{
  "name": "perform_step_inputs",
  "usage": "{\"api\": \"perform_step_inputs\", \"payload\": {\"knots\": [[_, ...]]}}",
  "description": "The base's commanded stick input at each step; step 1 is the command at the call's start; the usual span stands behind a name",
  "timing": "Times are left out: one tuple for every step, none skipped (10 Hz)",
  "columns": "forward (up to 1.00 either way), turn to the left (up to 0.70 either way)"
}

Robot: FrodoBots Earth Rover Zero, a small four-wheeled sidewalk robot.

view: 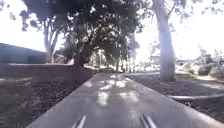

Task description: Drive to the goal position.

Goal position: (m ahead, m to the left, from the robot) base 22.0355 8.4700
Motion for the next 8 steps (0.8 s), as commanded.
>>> {"api": "perform_step_inputs", "payload": {"knots": [[1.00, 0.00], [1.00, 0.00], [1.00, 0.00], [1.00, 0.00], [1.00, 0.00], [1.00, 0.00], [1.00, 0.00], [1.00, 0.00]]}}
